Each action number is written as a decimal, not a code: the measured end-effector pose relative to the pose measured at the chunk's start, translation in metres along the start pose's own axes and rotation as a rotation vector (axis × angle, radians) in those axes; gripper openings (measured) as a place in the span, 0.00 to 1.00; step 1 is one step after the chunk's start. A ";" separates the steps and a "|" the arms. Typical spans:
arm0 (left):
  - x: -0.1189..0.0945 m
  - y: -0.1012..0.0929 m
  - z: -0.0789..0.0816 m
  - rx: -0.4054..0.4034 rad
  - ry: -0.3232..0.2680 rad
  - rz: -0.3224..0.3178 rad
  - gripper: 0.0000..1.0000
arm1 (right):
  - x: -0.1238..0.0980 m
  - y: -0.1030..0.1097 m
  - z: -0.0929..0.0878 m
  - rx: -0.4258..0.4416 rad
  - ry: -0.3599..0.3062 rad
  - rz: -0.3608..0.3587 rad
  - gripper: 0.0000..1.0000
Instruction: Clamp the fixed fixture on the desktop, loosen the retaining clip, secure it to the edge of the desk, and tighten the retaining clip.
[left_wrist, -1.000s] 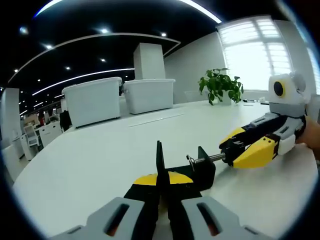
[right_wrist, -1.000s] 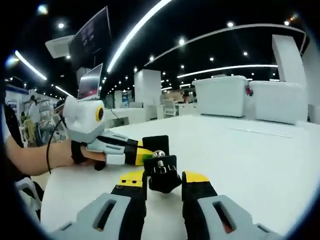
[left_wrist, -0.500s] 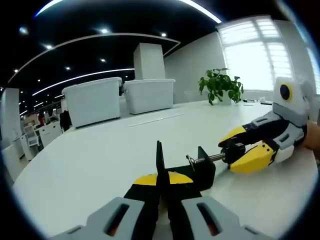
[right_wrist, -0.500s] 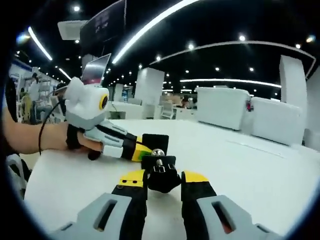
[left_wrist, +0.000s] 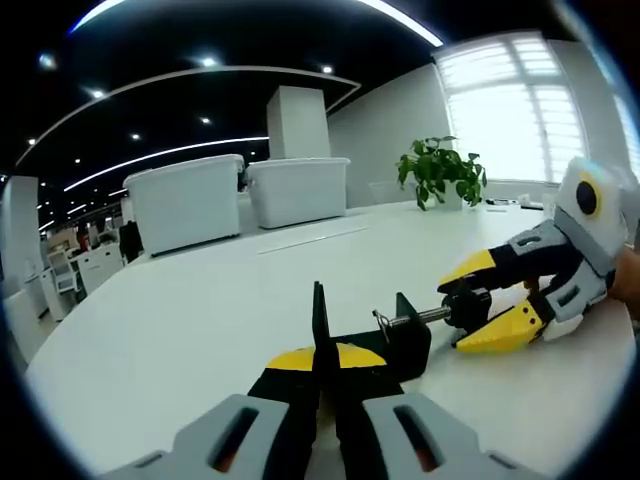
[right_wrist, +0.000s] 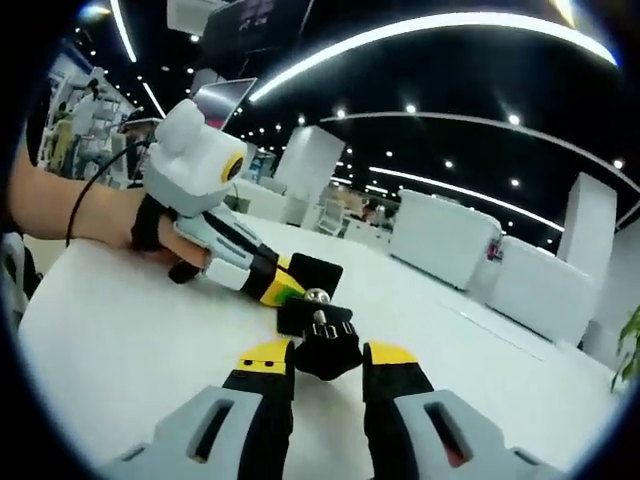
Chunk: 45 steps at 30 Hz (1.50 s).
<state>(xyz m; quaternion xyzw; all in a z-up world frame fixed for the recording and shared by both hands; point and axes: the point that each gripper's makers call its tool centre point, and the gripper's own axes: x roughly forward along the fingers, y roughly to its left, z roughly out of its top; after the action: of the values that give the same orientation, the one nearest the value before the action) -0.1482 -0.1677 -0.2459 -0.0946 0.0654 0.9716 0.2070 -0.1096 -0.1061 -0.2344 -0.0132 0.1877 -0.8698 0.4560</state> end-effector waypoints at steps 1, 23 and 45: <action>0.000 0.000 0.000 0.000 0.000 0.000 0.06 | 0.000 -0.001 0.000 0.030 0.002 0.007 0.25; -0.004 -0.004 -0.002 0.002 -0.001 0.000 0.06 | 0.000 -0.003 -0.004 0.352 0.023 0.089 0.24; 0.001 -0.001 -0.001 -0.004 0.001 -0.001 0.06 | 0.002 -0.001 0.002 -0.036 -0.010 -0.005 0.24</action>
<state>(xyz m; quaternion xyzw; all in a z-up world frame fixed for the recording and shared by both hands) -0.1488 -0.1666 -0.2475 -0.0956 0.0636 0.9715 0.2074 -0.1113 -0.1084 -0.2324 -0.0259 0.2010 -0.8673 0.4546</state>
